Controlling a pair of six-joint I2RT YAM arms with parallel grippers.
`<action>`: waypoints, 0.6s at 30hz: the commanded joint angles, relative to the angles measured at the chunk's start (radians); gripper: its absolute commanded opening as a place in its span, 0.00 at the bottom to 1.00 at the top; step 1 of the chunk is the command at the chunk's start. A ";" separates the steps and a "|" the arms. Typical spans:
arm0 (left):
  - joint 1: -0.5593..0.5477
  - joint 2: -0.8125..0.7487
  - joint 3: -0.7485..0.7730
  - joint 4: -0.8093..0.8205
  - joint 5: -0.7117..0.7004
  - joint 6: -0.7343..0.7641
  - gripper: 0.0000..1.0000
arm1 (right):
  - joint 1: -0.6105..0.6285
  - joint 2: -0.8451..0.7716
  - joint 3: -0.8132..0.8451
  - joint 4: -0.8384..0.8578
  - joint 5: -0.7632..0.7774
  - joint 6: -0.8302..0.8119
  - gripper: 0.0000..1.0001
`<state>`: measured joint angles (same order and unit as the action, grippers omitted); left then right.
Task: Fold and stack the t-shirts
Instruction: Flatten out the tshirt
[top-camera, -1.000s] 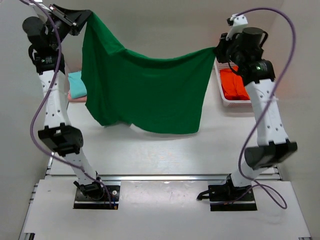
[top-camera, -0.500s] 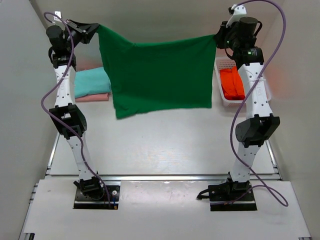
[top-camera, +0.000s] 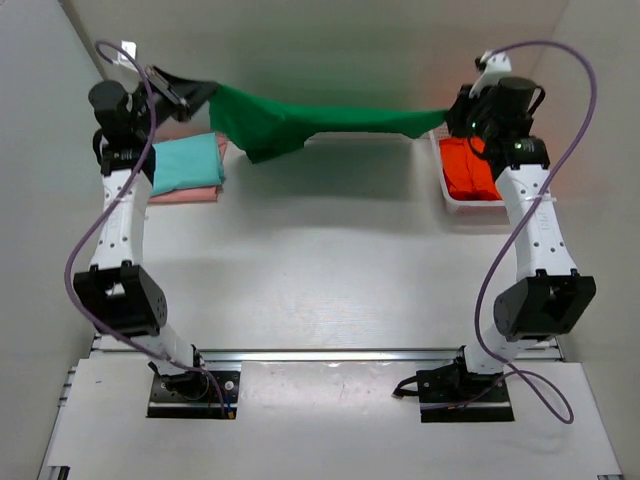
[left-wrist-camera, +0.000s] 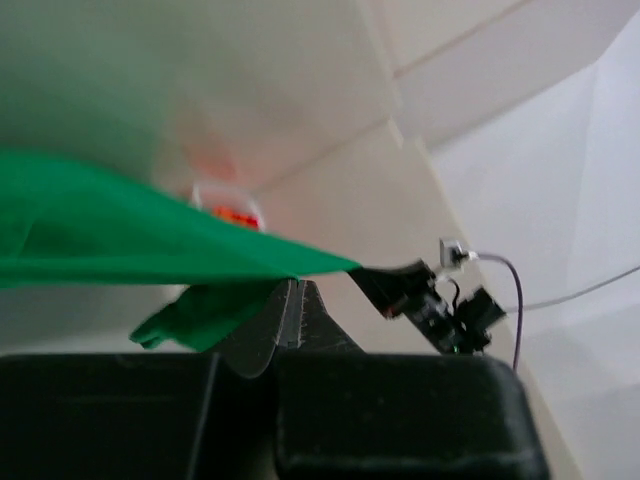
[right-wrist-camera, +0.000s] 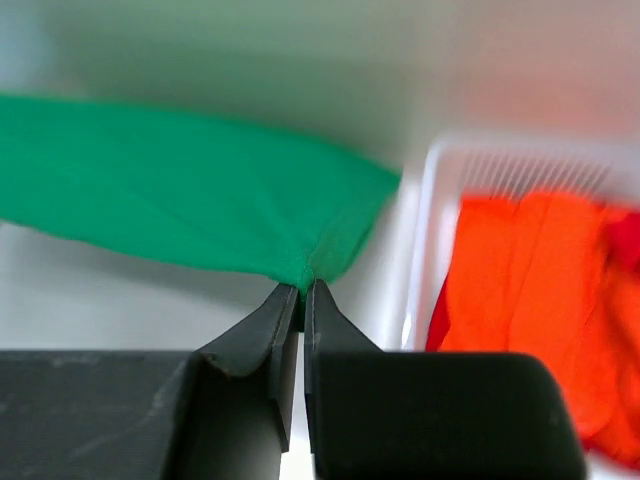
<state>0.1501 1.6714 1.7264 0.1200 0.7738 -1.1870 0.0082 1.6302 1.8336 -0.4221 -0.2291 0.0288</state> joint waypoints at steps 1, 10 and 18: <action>-0.018 -0.161 -0.235 -0.031 0.055 0.099 0.00 | 0.010 -0.156 -0.295 0.052 -0.004 -0.018 0.00; -0.184 -0.613 -0.874 -0.275 -0.028 0.251 0.00 | 0.039 -0.596 -0.885 -0.038 0.060 -0.012 0.00; -0.082 -1.079 -1.269 -0.482 -0.022 0.210 0.00 | 0.035 -0.819 -1.114 -0.294 0.075 0.084 0.01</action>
<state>0.0597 0.6971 0.5282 -0.2508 0.7486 -0.9871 0.0414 0.8581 0.7193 -0.6163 -0.1844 0.0490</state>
